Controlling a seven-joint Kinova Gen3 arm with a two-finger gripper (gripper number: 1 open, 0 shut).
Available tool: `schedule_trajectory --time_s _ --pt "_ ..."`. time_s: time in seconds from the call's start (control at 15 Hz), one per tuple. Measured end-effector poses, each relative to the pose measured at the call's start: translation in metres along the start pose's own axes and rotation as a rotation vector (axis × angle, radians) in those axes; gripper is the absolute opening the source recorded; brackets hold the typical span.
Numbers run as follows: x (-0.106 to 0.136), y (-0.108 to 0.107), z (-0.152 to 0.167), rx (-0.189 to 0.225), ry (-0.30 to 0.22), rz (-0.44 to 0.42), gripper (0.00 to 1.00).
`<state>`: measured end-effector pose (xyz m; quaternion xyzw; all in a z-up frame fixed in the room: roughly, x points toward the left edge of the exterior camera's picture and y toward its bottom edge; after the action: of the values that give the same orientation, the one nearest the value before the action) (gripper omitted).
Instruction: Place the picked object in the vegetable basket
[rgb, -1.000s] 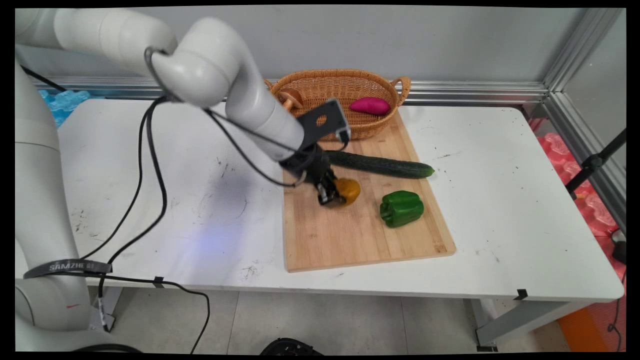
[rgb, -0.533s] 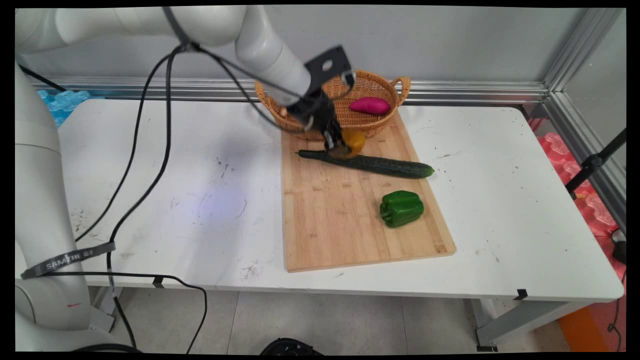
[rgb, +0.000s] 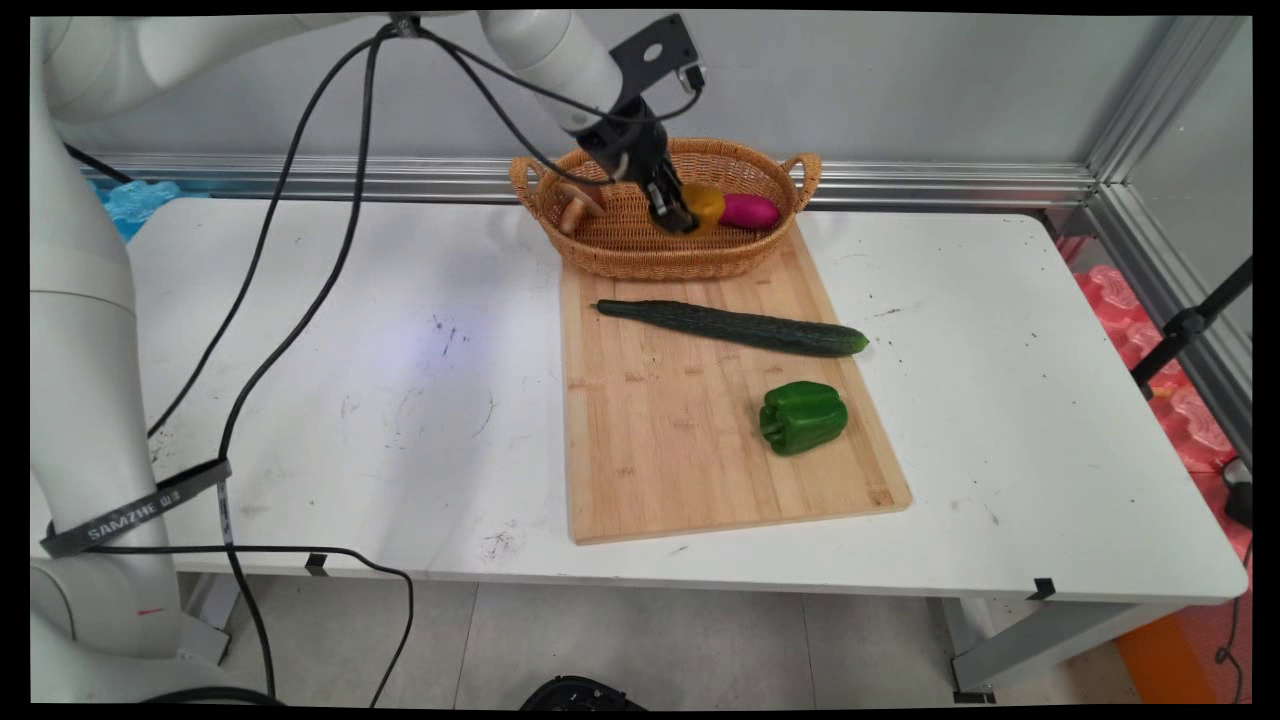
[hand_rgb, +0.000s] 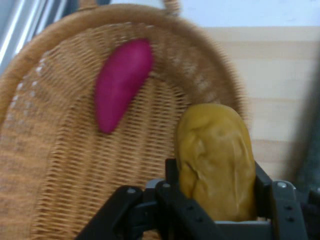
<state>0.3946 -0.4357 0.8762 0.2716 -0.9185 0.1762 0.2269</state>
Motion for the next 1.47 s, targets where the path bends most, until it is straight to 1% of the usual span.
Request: schedule_trajectory --time_s 0.33,0.73,1.0,1.33,1.4,1.47 --pt "-0.009 -0.040 0.013 0.023 -0.013 0.005 0.00" --pt "-0.021 -0.074 0.032 0.036 -0.019 -0.007 0.00" --pt "-0.027 -0.092 0.046 0.039 -0.017 -0.019 0.00" --pt "-0.032 -0.109 0.059 0.044 -0.013 -0.027 0.00" --pt "-0.032 -0.111 0.061 0.044 -0.012 -0.028 1.00" --pt "-0.032 -0.113 0.063 0.043 -0.010 -0.030 1.00"
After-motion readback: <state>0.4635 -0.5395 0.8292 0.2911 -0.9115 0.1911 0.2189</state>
